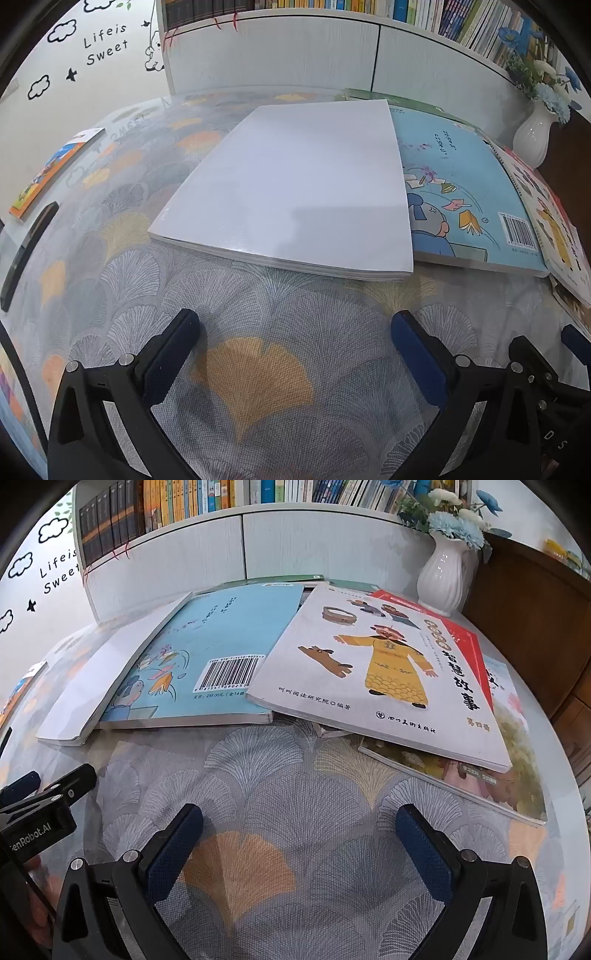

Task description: Organize books

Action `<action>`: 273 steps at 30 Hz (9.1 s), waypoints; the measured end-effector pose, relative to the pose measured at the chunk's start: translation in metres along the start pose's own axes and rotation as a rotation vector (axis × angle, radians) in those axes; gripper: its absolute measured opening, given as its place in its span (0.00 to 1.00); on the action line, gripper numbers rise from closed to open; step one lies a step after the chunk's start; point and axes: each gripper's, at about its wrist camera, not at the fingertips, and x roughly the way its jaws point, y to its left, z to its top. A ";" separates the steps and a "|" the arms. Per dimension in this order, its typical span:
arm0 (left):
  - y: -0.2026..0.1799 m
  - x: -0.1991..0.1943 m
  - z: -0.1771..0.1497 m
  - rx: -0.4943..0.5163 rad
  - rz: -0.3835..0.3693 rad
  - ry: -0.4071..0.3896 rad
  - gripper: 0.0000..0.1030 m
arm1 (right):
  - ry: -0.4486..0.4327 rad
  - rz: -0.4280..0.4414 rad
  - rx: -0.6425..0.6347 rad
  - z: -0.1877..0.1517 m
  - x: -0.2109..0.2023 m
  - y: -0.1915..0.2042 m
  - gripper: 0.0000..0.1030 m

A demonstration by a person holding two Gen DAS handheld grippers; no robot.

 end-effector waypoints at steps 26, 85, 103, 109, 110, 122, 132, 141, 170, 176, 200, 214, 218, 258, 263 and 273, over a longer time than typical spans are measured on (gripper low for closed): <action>0.136 -0.040 0.068 0.075 -0.125 0.098 0.99 | 0.221 0.109 0.044 0.009 -0.075 0.077 1.00; 0.129 0.000 0.041 0.348 -0.488 0.375 0.65 | 0.310 0.263 0.128 0.003 -0.035 0.144 0.33; 0.159 0.024 0.059 -0.038 -0.884 0.489 0.28 | 0.307 0.568 0.494 -0.013 -0.016 0.088 0.33; 0.150 0.023 0.064 -0.075 -0.953 0.520 0.18 | 0.359 0.615 0.559 -0.015 -0.021 0.069 0.40; 0.151 0.023 0.064 -0.105 -0.982 0.533 0.18 | 0.353 0.631 0.580 -0.017 -0.023 0.063 0.44; 0.168 0.046 0.062 -0.389 -1.153 0.674 0.17 | 0.349 0.855 0.817 -0.013 0.009 0.062 0.41; 0.164 0.000 0.081 -0.035 -0.865 0.435 0.18 | 0.205 0.507 0.236 0.050 -0.062 0.132 0.36; 0.196 -0.026 0.130 -0.015 -0.831 0.234 0.20 | 0.089 0.507 0.027 0.110 -0.089 0.171 0.36; 0.302 0.101 0.201 -0.178 -0.380 0.287 0.35 | 0.390 0.485 -0.124 0.207 0.101 0.304 0.51; 0.312 0.057 0.175 -0.159 -0.296 0.278 0.33 | 0.462 0.568 -0.006 0.167 0.071 0.269 0.51; 0.156 -0.153 0.165 -0.014 -0.329 -0.095 0.70 | 0.323 0.511 0.211 0.085 -0.049 0.047 0.66; 0.073 -0.144 0.127 -0.078 -0.344 -0.009 0.72 | 0.329 0.521 0.282 0.078 -0.046 -0.064 0.66; 0.026 -0.120 0.127 -0.052 -0.404 0.051 0.72 | 0.318 0.443 0.291 0.065 -0.051 -0.100 0.67; -0.095 -0.033 0.010 0.247 -0.674 0.512 0.26 | 0.315 0.277 0.218 0.017 -0.044 -0.141 0.42; -0.082 -0.039 -0.027 0.204 -0.639 0.526 0.26 | 0.330 0.225 0.190 -0.023 -0.058 -0.145 0.39; -0.081 -0.065 -0.003 -0.031 -1.008 0.502 0.30 | 0.299 0.403 0.292 -0.039 -0.064 -0.157 0.43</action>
